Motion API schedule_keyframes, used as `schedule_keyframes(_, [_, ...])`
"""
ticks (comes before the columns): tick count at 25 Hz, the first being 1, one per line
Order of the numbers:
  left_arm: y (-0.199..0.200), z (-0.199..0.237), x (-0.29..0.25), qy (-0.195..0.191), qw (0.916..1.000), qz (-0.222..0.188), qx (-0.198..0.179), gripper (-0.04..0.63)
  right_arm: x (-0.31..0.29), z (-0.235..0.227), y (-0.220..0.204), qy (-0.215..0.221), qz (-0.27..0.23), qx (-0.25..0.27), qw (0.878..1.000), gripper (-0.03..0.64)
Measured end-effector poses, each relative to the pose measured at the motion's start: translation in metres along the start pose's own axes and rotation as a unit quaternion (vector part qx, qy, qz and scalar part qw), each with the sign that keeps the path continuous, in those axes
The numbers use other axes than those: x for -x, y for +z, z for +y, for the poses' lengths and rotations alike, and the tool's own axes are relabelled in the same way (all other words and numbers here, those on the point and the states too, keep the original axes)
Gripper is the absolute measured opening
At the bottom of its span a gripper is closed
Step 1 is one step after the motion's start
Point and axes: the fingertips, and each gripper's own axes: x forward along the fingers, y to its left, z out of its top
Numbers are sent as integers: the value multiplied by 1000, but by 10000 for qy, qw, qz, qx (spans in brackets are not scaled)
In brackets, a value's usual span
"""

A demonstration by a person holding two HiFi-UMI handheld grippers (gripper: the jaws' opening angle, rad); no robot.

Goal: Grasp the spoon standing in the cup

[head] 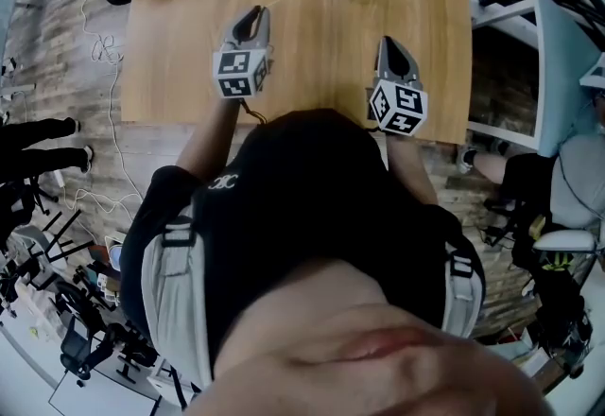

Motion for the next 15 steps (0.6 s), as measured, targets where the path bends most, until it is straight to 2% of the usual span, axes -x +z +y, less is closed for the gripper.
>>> schedule_keyframes(12, [-3, -1, 1, -25, 9999, 76, 75, 52, -3, -1, -5, 70, 94, -146, 9998, -2])
schedule_keyframes(15, [-6, 0, 1, -7, 9998, 128, 166, 52, -9, -1, -20, 108, 474, -162, 9987, -2])
